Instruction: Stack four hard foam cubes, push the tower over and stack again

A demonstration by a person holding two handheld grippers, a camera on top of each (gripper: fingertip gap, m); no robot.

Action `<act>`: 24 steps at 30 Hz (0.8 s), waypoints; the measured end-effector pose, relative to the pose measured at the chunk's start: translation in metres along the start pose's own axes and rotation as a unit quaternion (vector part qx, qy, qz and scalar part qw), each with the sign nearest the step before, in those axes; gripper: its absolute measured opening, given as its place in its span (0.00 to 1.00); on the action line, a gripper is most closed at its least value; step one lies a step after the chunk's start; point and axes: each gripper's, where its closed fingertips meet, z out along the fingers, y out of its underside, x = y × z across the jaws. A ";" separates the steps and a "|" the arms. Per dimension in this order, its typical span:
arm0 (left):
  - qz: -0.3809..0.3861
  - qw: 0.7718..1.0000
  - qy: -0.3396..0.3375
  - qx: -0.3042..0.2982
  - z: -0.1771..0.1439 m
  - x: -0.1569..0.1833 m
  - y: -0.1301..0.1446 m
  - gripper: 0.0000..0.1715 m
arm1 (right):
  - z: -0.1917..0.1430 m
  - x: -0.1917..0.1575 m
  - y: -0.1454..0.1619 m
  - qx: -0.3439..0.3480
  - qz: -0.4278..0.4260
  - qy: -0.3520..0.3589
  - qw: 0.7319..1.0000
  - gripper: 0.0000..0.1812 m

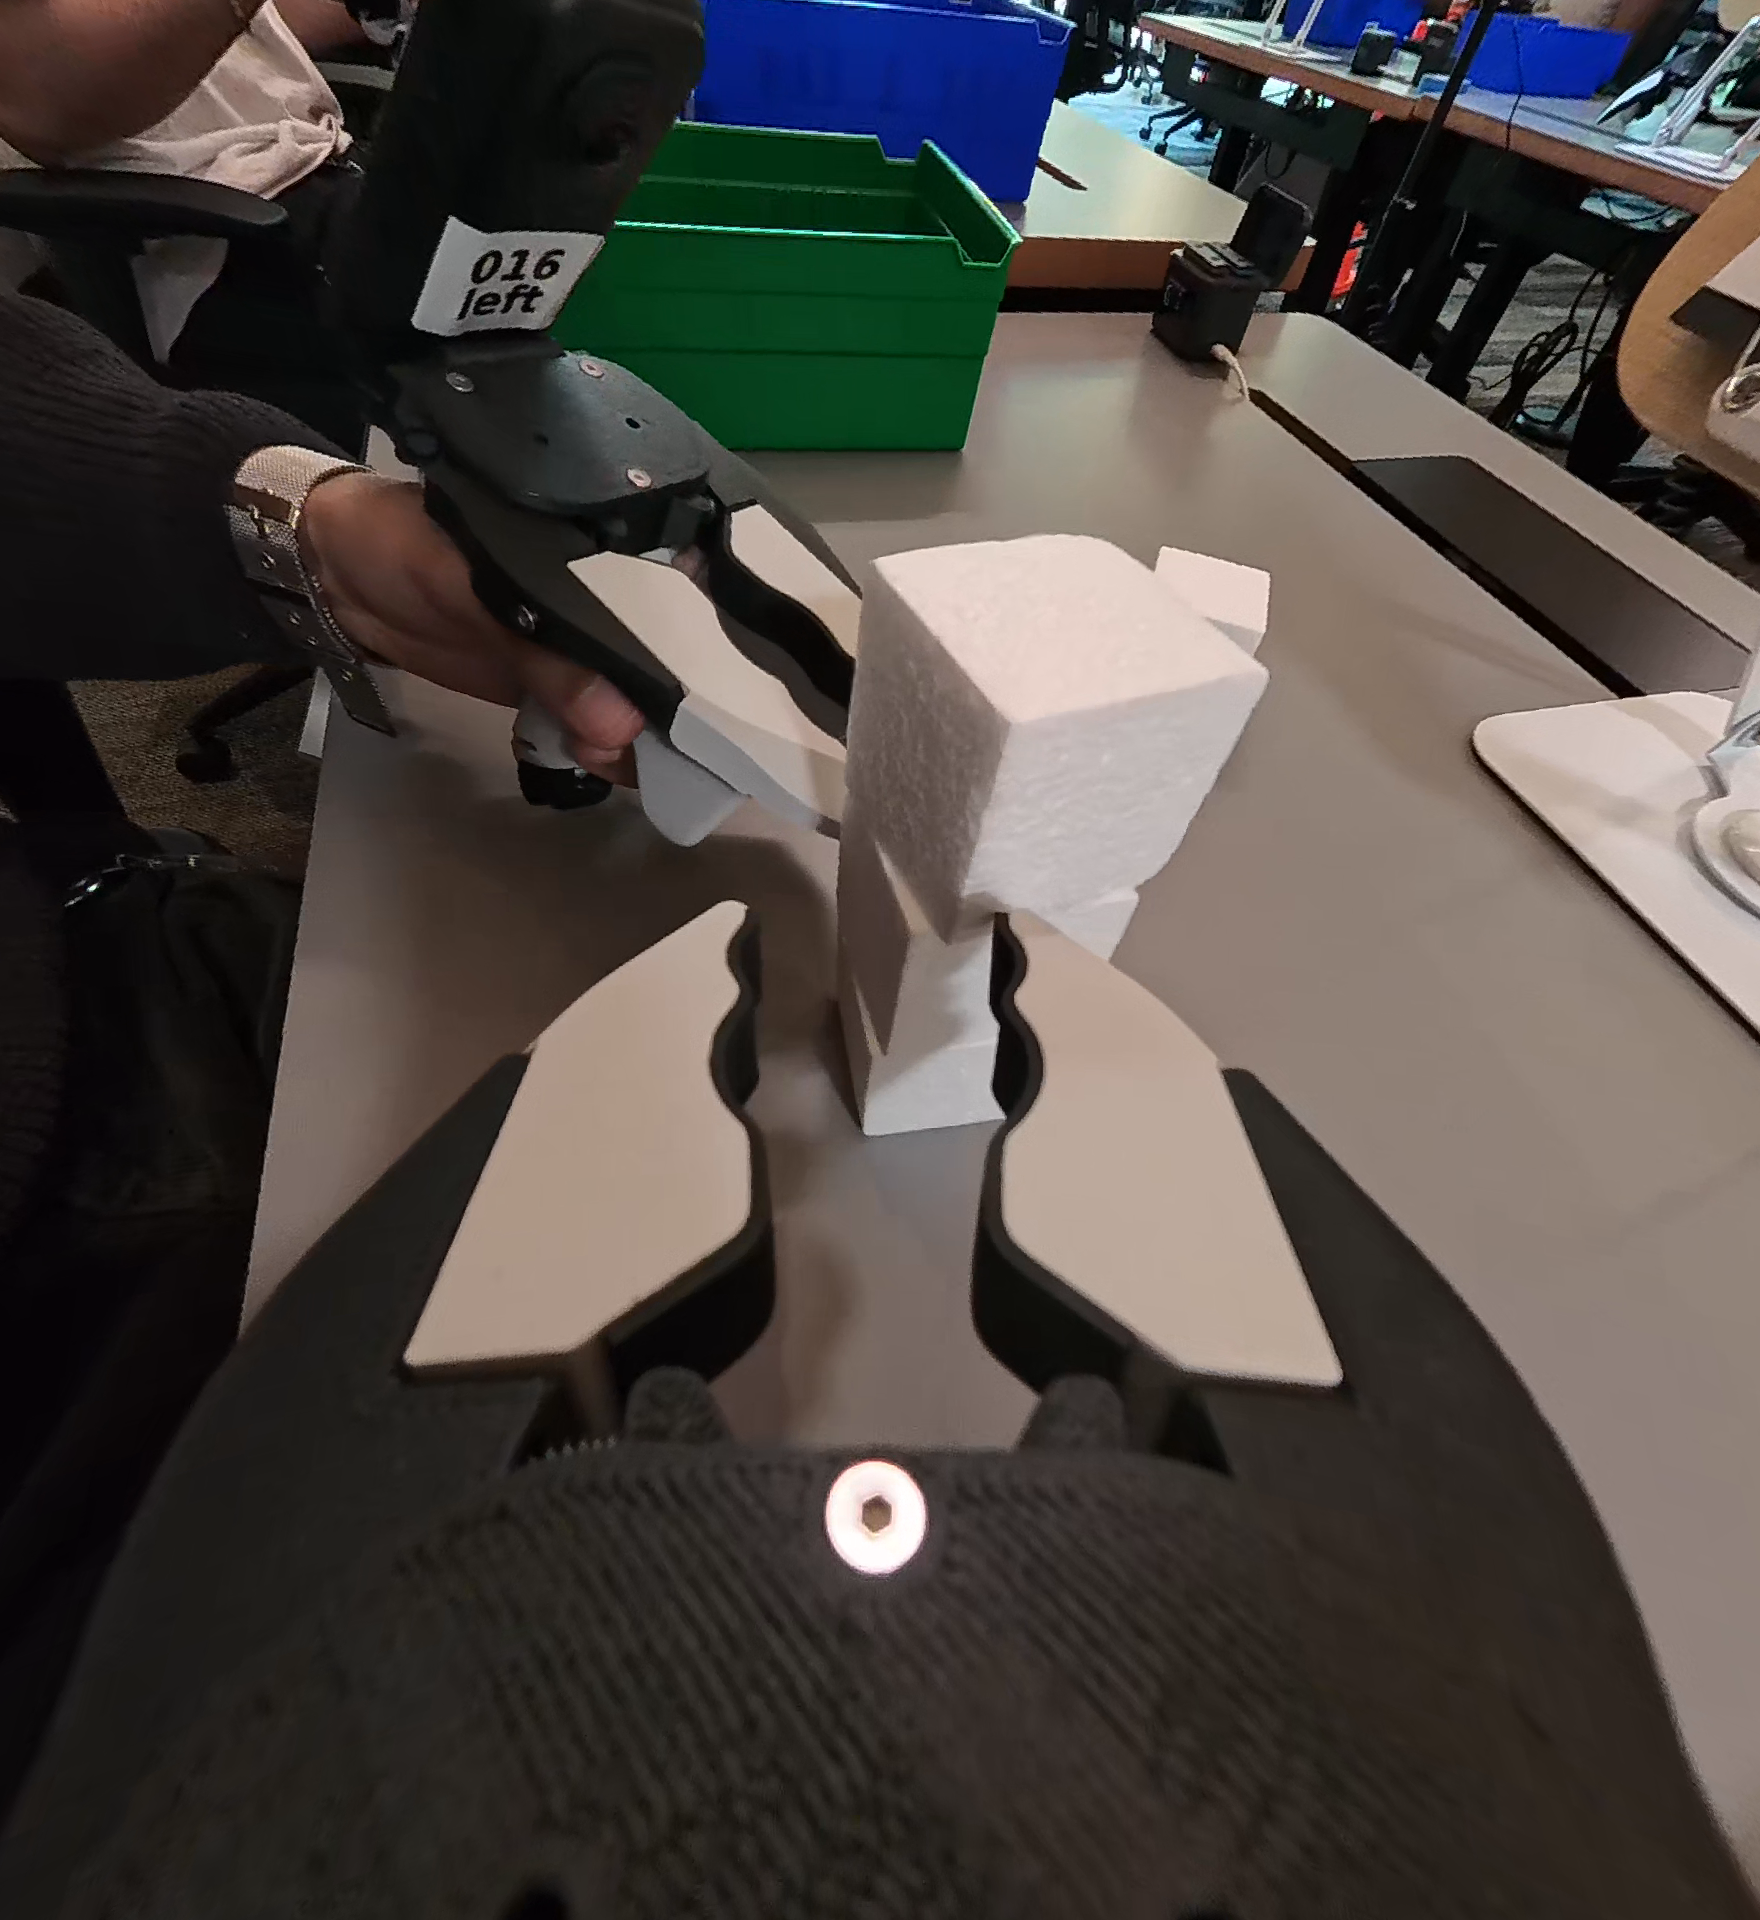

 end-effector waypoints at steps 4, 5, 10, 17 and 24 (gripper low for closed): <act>0.005 1.000 0.000 0.000 0.000 0.001 0.000 0.18 | 0.000 -0.001 -0.001 0.001 -0.002 -0.001 1.000 0.24; 0.005 1.000 0.000 -0.001 0.000 0.001 0.000 0.18 | 0.000 -0.001 -0.002 0.001 -0.002 -0.001 1.000 0.24; 0.004 1.000 -0.001 -0.001 0.001 0.001 0.000 0.18 | 0.001 -0.003 -0.001 -0.001 -0.003 -0.003 1.000 0.24; 0.003 1.000 -0.002 -0.001 0.000 0.000 0.000 0.18 | 0.002 -0.003 -0.001 -0.003 -0.005 -0.003 1.000 0.24; 0.002 1.000 -0.002 -0.001 0.001 -0.001 0.000 0.18 | 0.002 -0.003 -0.001 -0.003 -0.005 -0.003 1.000 0.24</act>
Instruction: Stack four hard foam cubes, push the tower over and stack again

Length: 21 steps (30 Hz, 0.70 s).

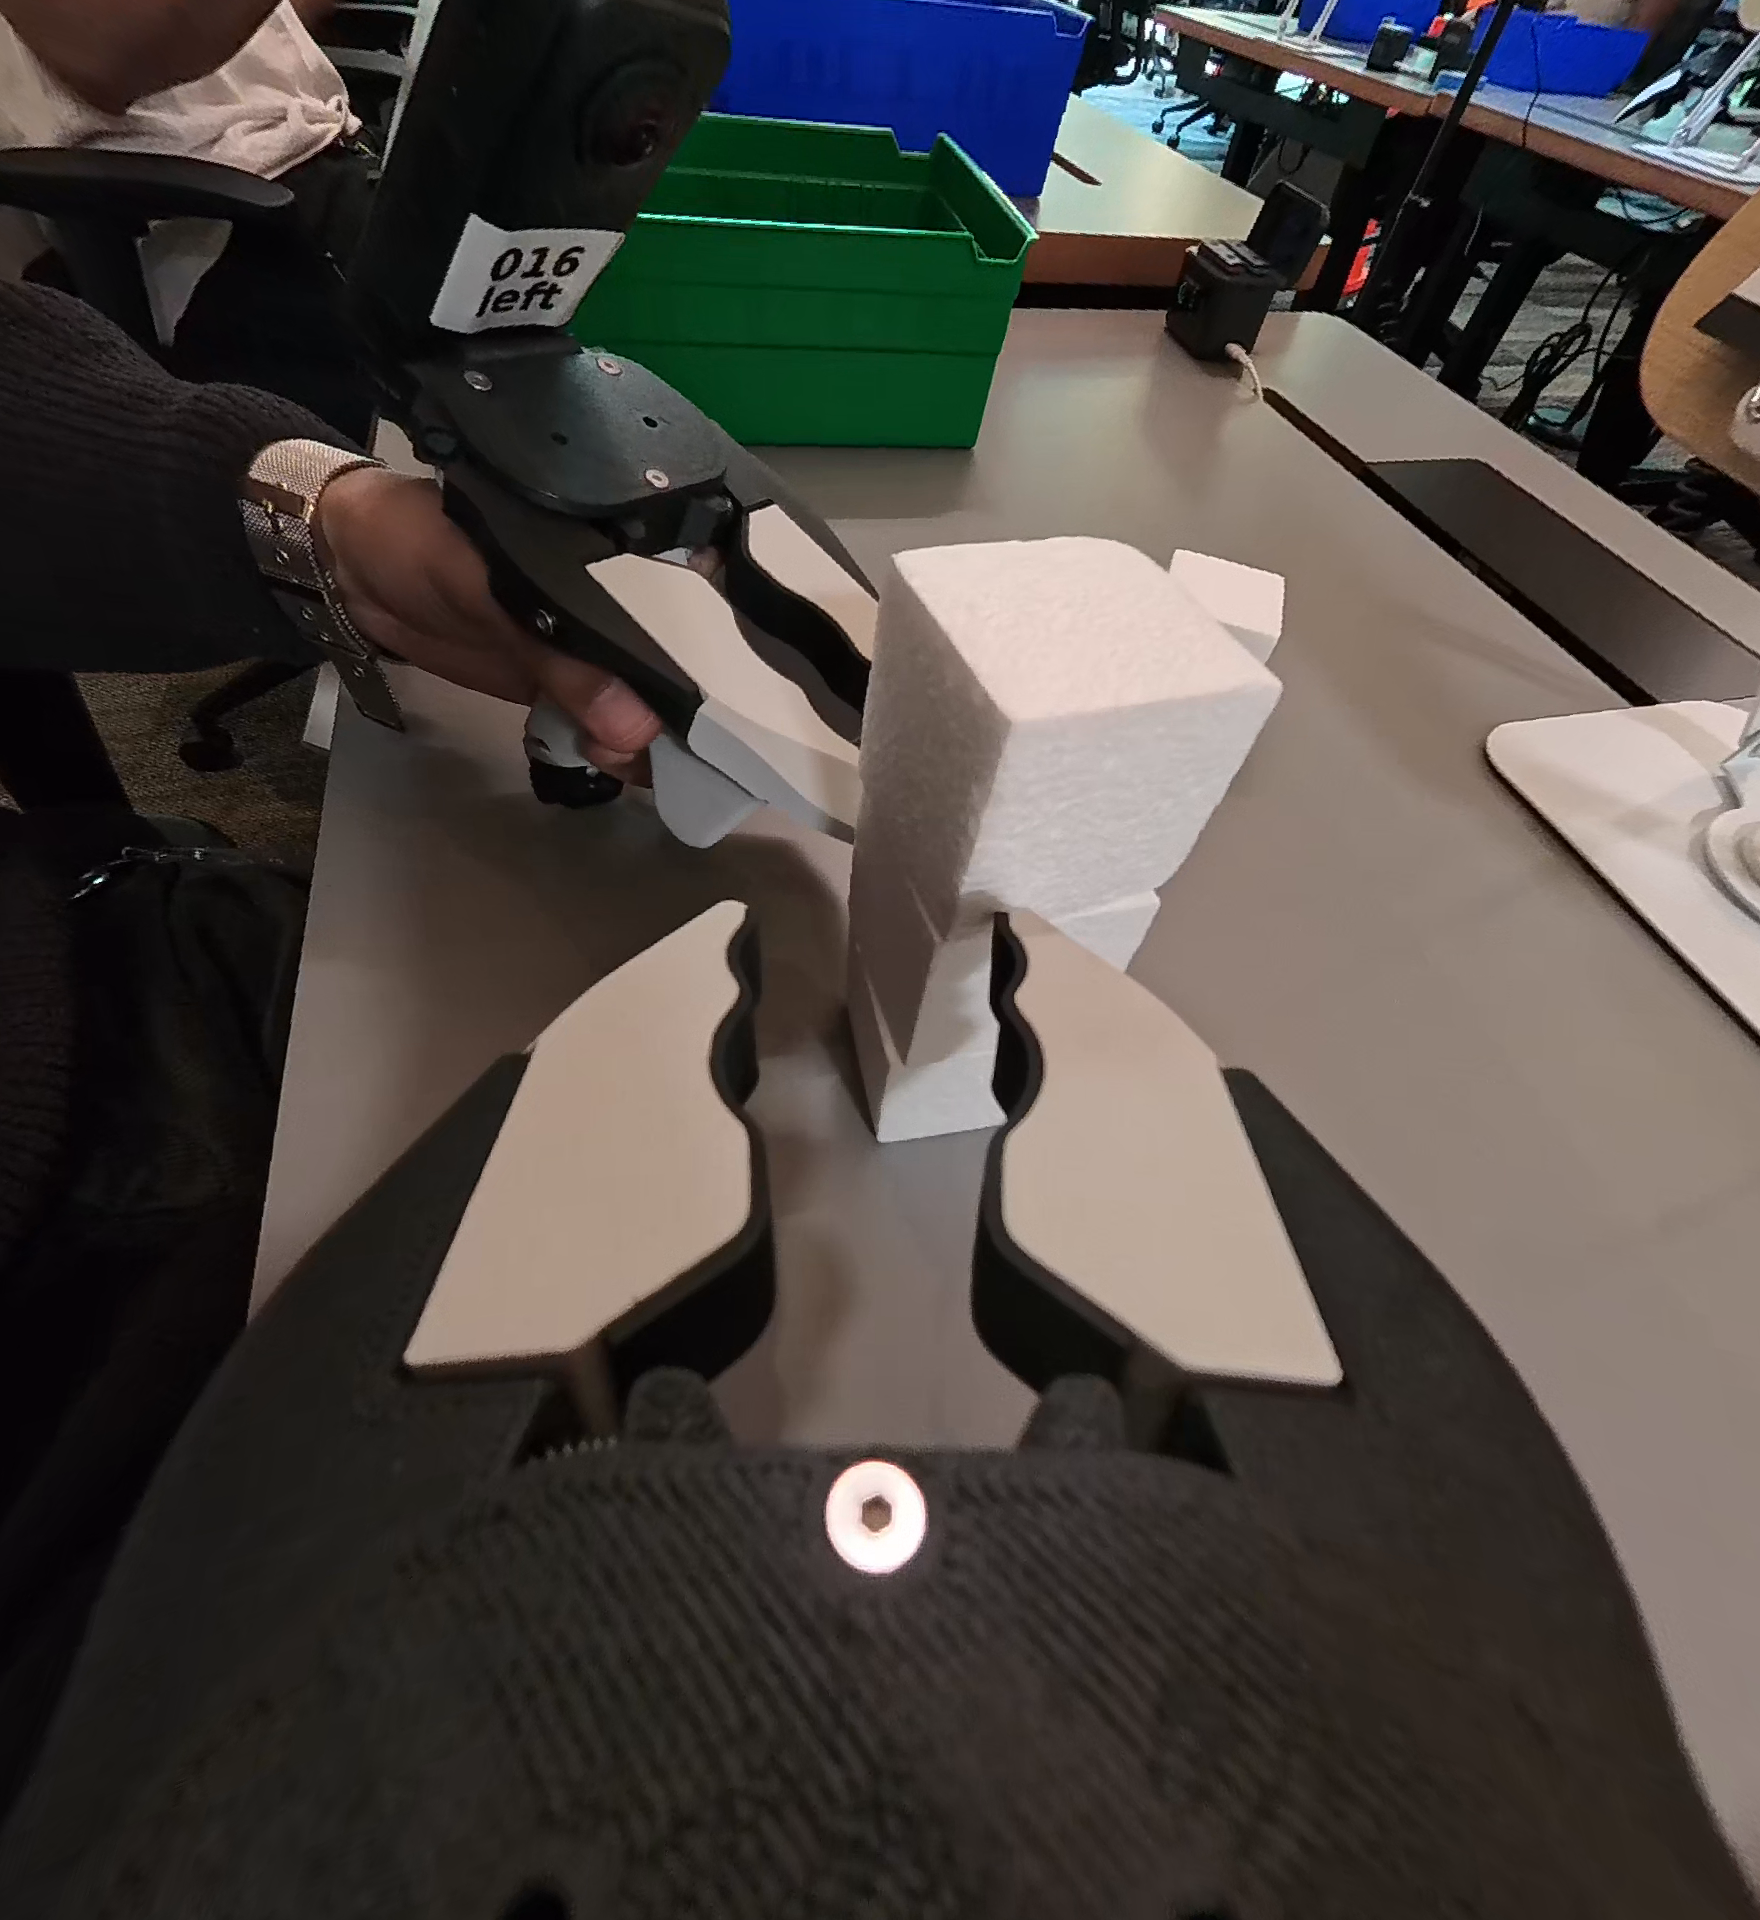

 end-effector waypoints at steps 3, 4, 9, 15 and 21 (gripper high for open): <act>0.001 1.000 0.000 0.000 0.000 0.000 0.000 0.18 | 0.000 -0.001 0.000 0.000 -0.001 -0.001 1.000 0.24; 0.002 1.000 0.000 0.000 0.000 0.000 0.000 0.18 | 0.001 -0.001 0.000 -0.001 -0.001 -0.001 1.000 0.24; 0.001 1.000 0.000 0.000 0.000 0.000 0.000 0.18 | 0.001 -0.001 0.000 -0.001 -0.002 -0.002 1.000 0.24; -0.001 1.000 -0.002 0.001 0.000 -0.002 0.000 0.18 | -0.002 0.002 0.001 -0.005 -0.002 0.003 1.000 0.24; -0.006 1.000 -0.009 -0.002 0.000 -0.006 0.001 0.18 | -0.008 0.010 0.007 -0.005 0.013 0.012 1.000 0.25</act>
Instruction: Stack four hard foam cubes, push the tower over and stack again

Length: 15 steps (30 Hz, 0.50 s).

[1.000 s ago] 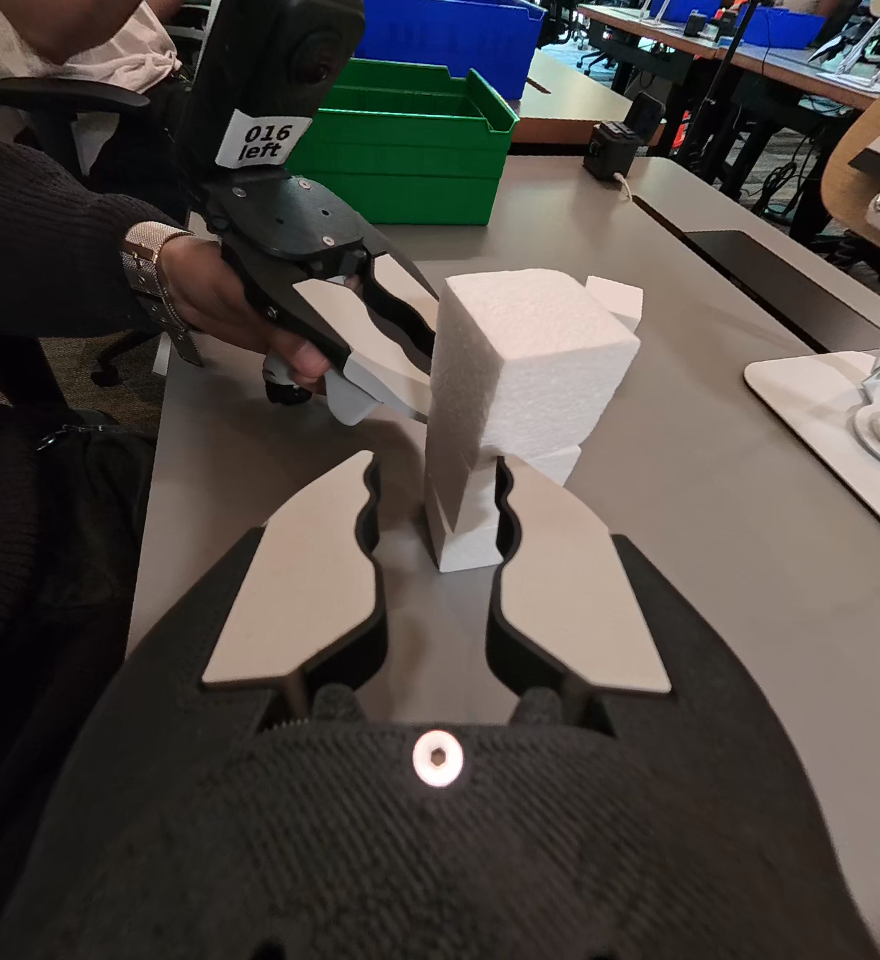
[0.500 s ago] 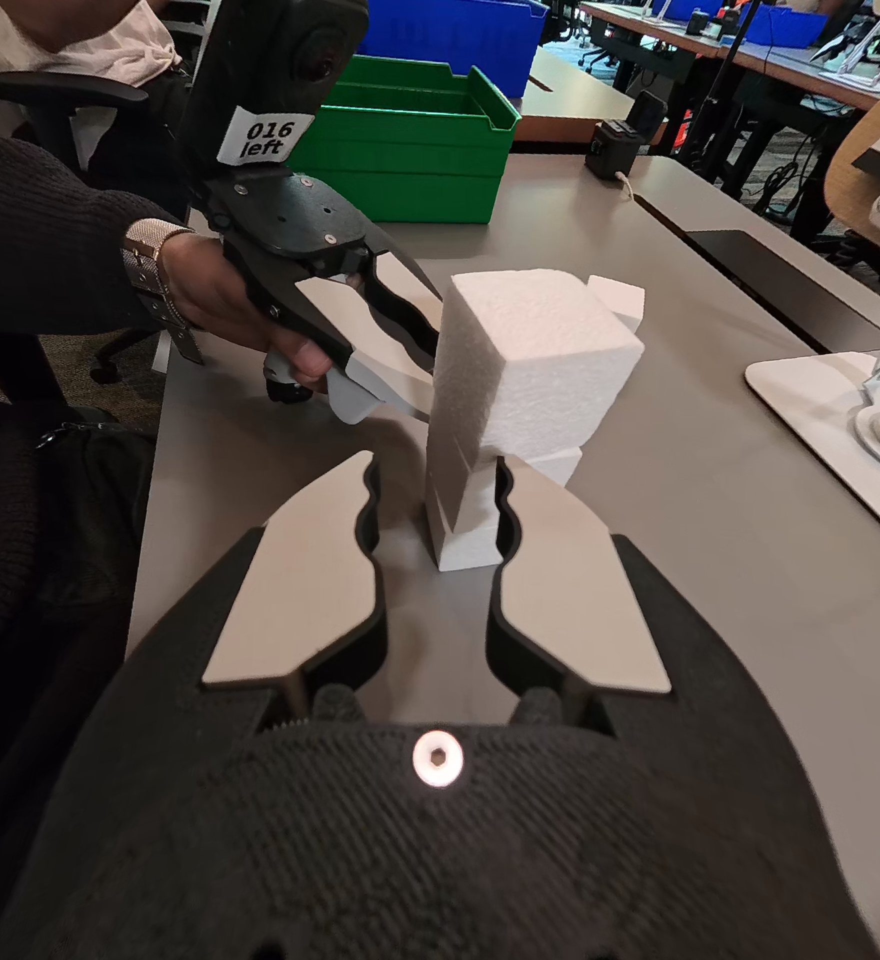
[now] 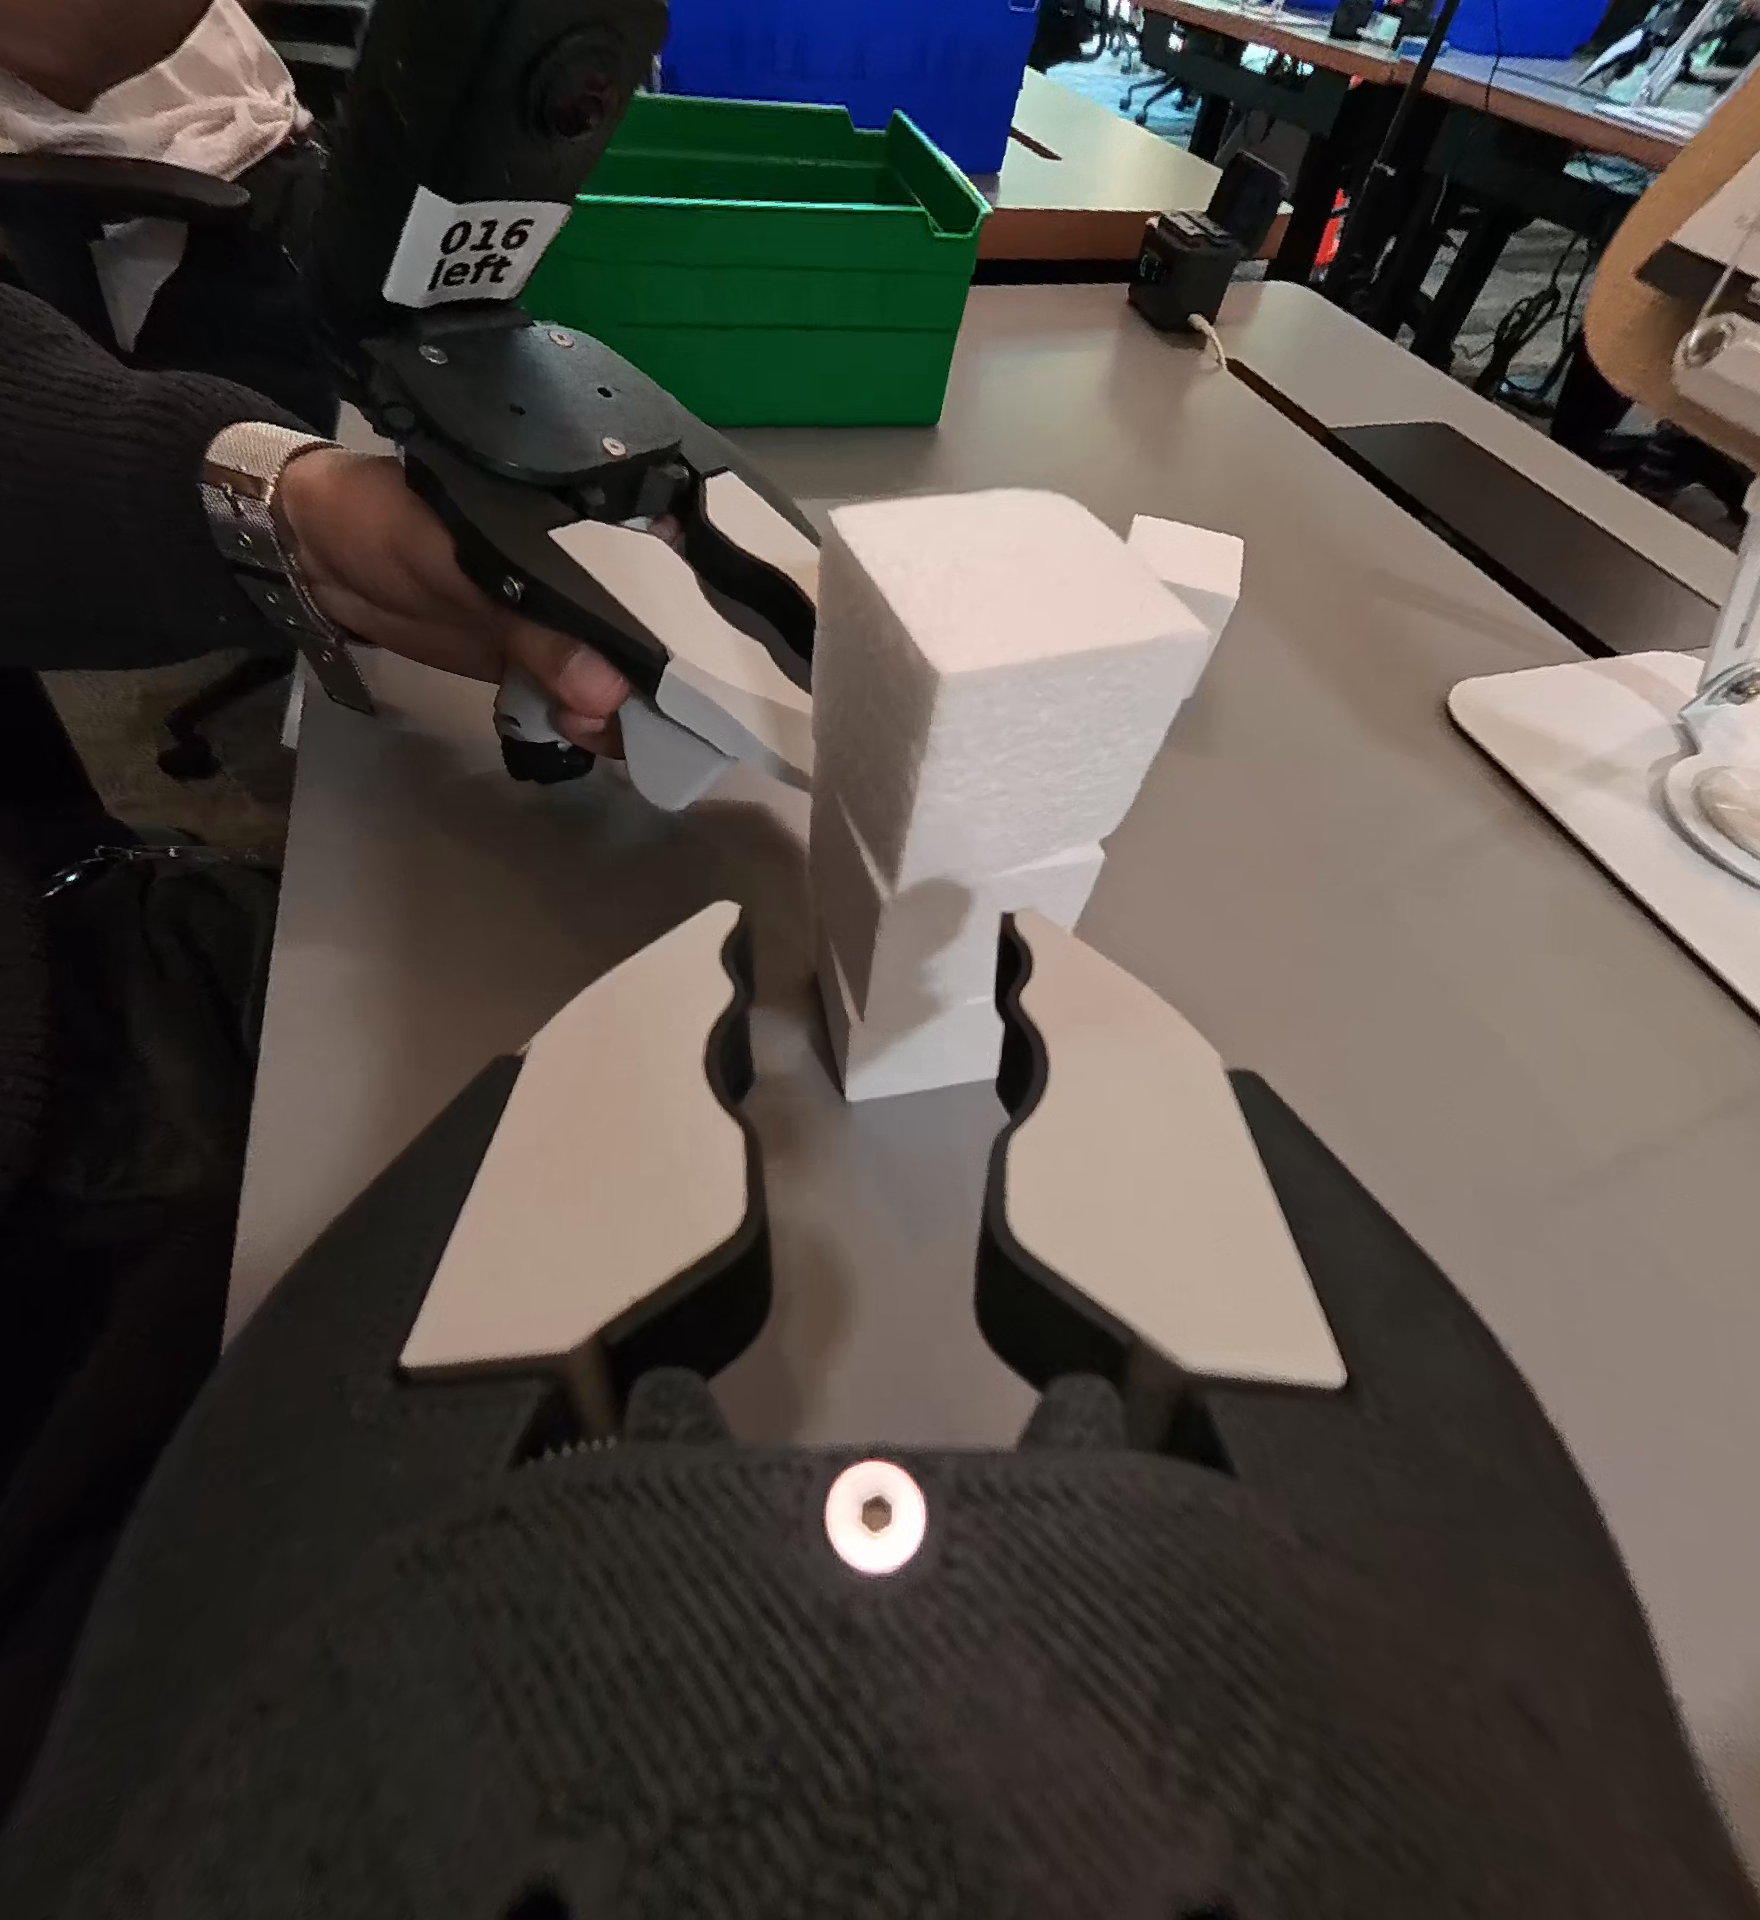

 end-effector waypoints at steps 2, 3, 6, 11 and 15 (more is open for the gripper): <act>-0.003 1.000 -0.005 -0.006 0.001 -0.002 0.002 0.18 | 0.000 0.003 0.009 -0.013 0.006 0.001 1.000 0.25; -0.005 1.000 -0.009 -0.012 0.001 -0.004 0.004 0.18 | 0.001 0.004 0.014 -0.021 0.010 0.001 1.000 0.25; -0.017 0.999 -0.009 -0.039 0.004 -0.006 0.013 0.18 | 0.005 0.002 0.029 -0.052 0.016 -0.006 0.999 0.25; -0.033 0.998 -0.008 -0.049 0.004 -0.008 0.017 0.18 | 0.016 -0.010 0.040 -0.088 0.002 -0.025 0.996 0.26; -0.051 0.995 -0.006 -0.082 0.006 -0.009 0.027 0.19 | 0.021 -0.016 0.043 -0.104 -0.014 -0.029 0.994 0.26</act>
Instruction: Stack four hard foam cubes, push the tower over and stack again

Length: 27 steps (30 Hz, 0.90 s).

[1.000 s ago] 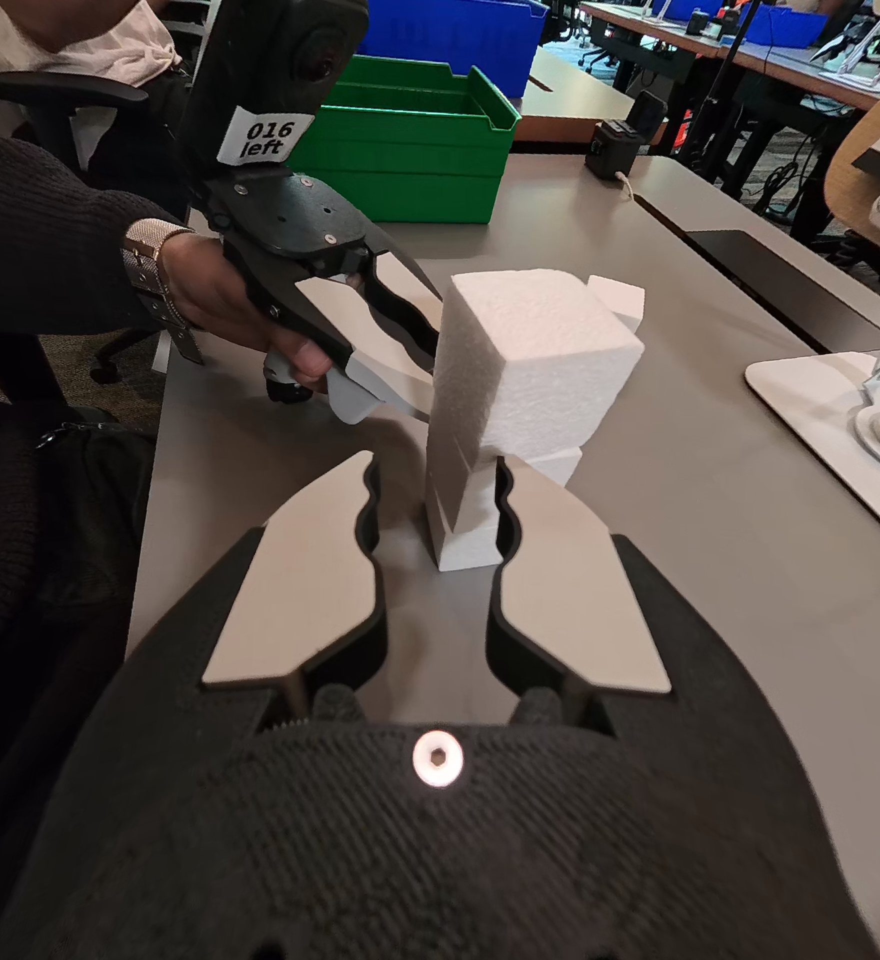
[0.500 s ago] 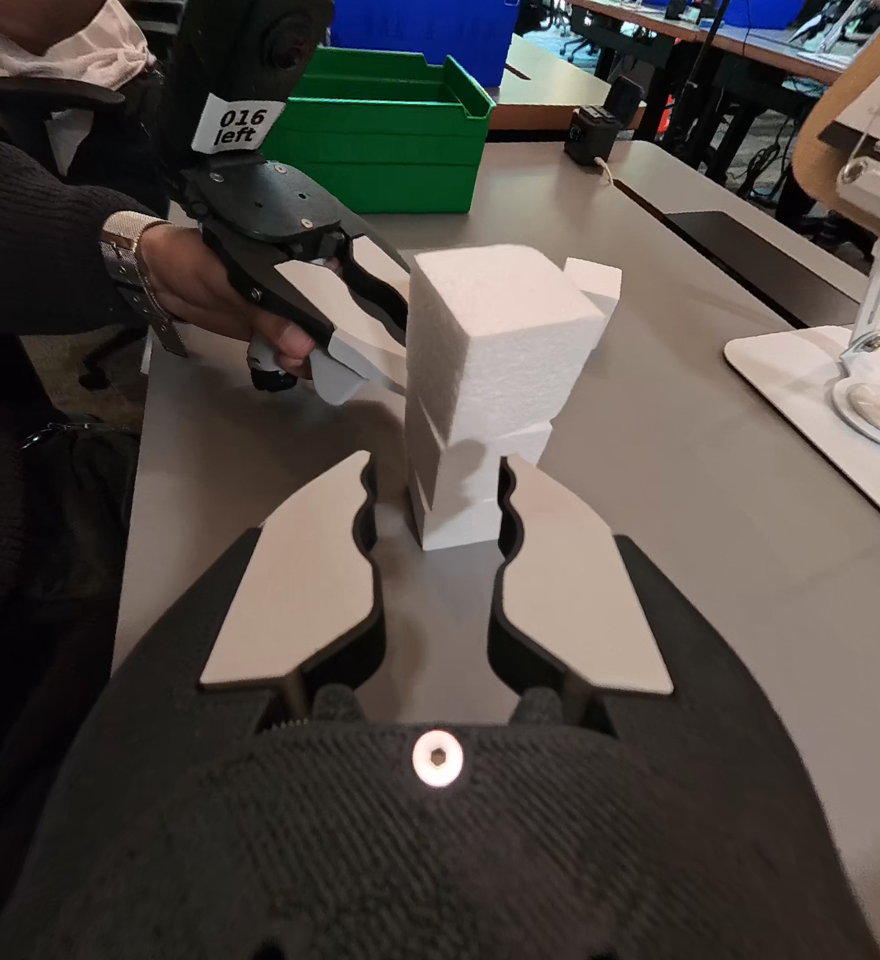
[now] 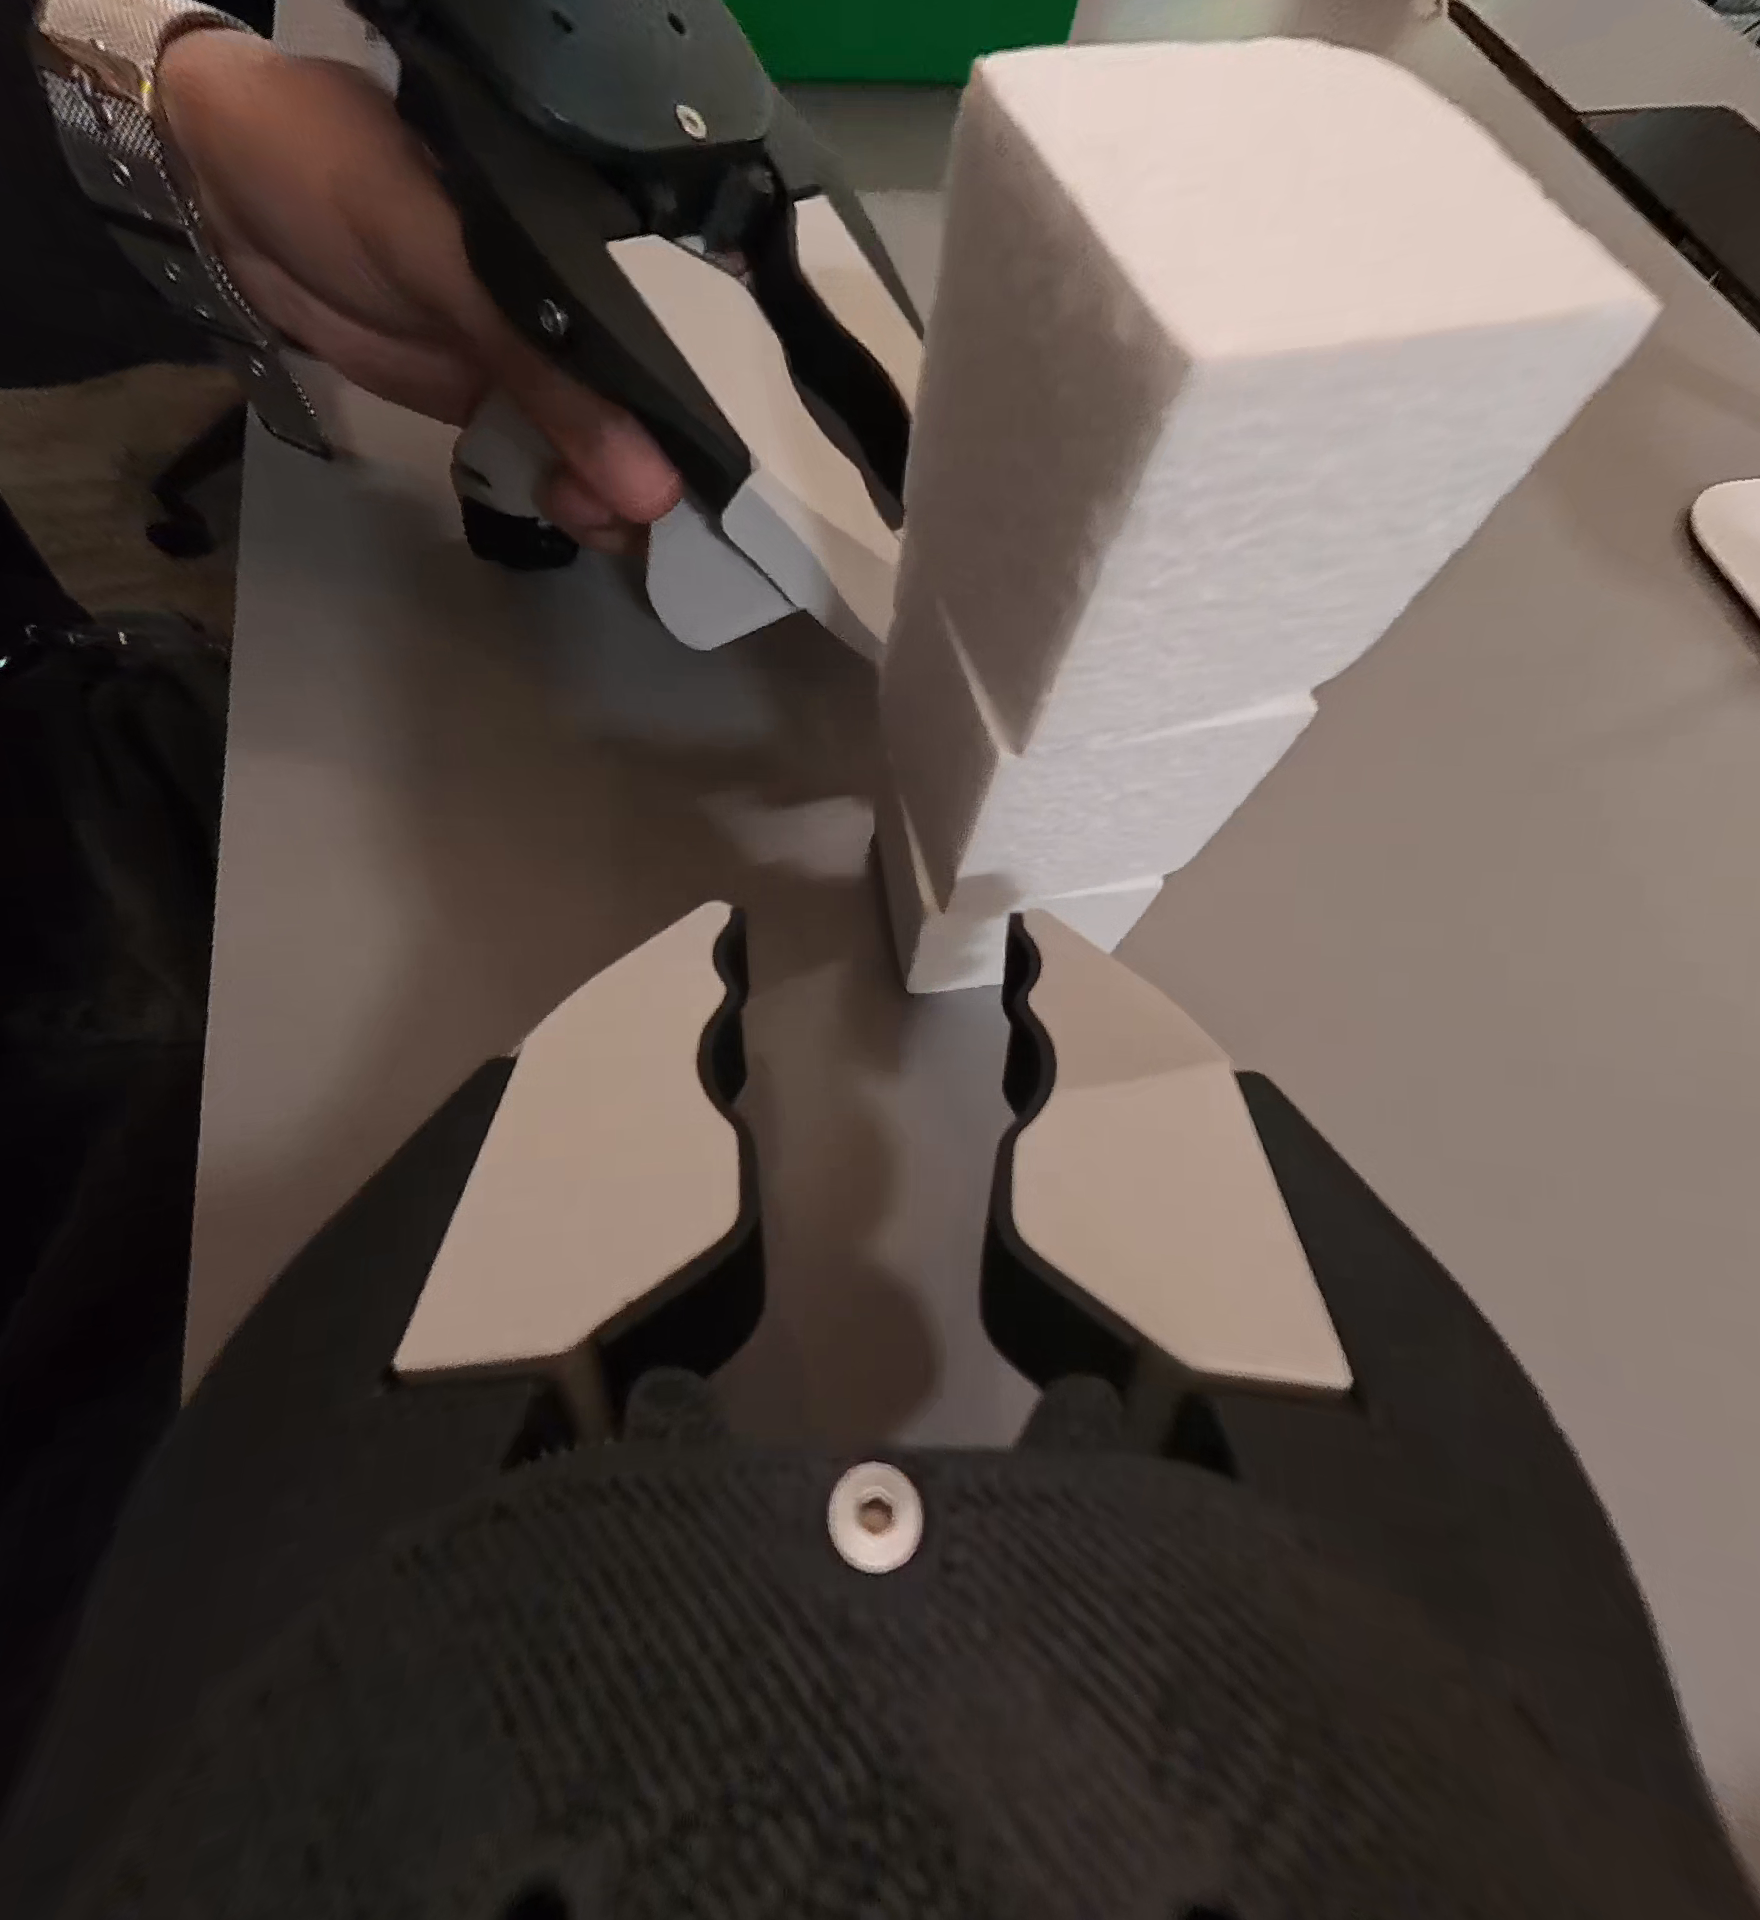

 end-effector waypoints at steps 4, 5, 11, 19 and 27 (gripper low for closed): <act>-0.008 1.000 0.001 -0.023 0.002 0.000 0.007 0.19 | 0.001 -0.001 0.002 -0.007 -0.005 0.001 1.000 0.27; -0.007 1.000 0.004 -0.023 0.002 0.000 0.007 0.19 | 0.001 -0.001 0.002 -0.008 -0.004 0.001 1.000 0.27; 0.017 0.999 0.017 -0.027 0.004 0.009 0.007 0.20 | 0.001 -0.002 -0.001 -0.005 -0.006 0.001 1.000 0.27; 0.018 0.999 0.021 -0.024 0.003 0.010 0.007 0.21 | 0.002 -0.005 -0.002 -0.006 -0.009 -0.003 1.000 0.27; 0.014 0.999 0.019 -0.023 0.003 0.009 0.006 0.21 | 0.001 -0.004 -0.002 -0.007 -0.008 -0.003 1.000 0.27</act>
